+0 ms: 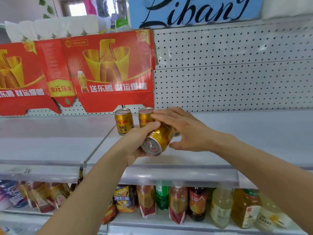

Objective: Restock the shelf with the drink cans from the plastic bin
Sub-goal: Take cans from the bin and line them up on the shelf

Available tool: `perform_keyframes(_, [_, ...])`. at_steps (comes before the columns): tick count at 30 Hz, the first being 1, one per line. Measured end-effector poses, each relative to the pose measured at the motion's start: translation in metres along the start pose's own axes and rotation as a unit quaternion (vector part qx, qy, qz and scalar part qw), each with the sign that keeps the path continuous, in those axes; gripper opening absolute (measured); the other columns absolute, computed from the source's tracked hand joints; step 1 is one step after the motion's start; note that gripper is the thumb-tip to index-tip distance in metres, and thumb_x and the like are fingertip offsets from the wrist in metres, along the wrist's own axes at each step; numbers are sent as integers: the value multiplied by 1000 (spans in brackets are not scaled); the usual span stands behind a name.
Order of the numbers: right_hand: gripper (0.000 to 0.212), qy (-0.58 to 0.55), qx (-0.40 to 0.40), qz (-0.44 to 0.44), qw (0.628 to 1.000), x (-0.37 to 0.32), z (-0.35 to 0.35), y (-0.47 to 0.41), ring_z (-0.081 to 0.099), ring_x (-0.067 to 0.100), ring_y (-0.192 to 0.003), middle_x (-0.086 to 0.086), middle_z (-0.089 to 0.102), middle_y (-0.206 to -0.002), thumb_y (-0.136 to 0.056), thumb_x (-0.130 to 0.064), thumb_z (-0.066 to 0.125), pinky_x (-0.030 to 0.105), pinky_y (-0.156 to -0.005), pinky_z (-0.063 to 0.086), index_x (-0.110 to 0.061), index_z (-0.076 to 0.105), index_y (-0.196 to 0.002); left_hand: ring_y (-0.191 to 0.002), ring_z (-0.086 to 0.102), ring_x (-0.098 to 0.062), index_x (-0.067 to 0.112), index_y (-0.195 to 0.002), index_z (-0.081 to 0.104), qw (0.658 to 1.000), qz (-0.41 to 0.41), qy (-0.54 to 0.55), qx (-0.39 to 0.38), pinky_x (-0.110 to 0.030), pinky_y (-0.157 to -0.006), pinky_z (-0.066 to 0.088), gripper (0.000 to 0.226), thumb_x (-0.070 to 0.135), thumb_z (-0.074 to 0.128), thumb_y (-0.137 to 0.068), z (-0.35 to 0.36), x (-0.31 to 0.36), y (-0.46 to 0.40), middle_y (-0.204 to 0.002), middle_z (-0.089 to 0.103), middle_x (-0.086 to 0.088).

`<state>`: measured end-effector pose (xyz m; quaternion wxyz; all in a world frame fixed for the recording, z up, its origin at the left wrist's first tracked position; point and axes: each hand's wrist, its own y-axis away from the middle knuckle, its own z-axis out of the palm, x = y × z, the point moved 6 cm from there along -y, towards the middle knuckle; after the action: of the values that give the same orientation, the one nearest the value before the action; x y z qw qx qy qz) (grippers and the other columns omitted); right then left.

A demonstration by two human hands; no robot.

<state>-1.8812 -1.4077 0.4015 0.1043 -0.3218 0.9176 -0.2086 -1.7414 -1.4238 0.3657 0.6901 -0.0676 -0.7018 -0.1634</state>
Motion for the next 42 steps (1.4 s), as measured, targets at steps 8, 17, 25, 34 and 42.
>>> perform_keyframes(8, [79, 12, 54, 119, 991, 26, -27, 30, 45, 7, -96, -27, 50, -99, -61, -47, 78, 31, -82, 38, -43, 44, -132, -84, 70, -31, 7, -110, 66, 999, 5, -32, -13, -33, -62, 59, 52, 54, 50, -92, 26, 20, -14, -102, 71, -23])
perform_keyframes(17, [66, -368, 176, 399, 821, 118, -11, 64, 58, 0, -90, -10, 60, -104, -67, -31, 86, 16, -65, 43, -25, 47, -120, -121, 49, -13, 23, -132, 57, 869, 283, -397, 87, -31, -99, 40, 39, 32, 57, -95, 52, 51, -64, -129, 58, 5])
perform_keyframes(25, [82, -335, 152, 456, 810, 151, 13, 65, 56, 21, -111, 2, 57, -123, -64, -38, 86, 36, -91, 49, -19, 43, -131, -102, 60, -24, 16, -115, 67, 755, 337, -552, 106, -41, -87, 49, 28, 20, 64, -88, 66, 45, -83, -115, 65, -3])
perform_keyframes(34, [74, -295, 120, 445, 837, 150, 22, 61, 59, 21, -108, 3, 59, -121, -63, -33, 88, 36, -91, 51, -18, 47, -123, -95, 60, -26, 11, -106, 68, 745, 337, -563, 120, -43, -82, 50, 21, 15, 61, -87, 66, 45, -93, -107, 67, -7])
perform_keyframes(42, [94, -263, 66, 469, 841, 134, 18, 64, 50, 21, -120, 3, 50, -135, -64, -40, 86, 35, -99, 43, -17, 32, -138, -116, 54, -27, 20, -130, 57, 734, 322, -587, 115, -40, -102, 37, 43, 32, 63, -88, 66, 39, -94, -128, 61, -5])
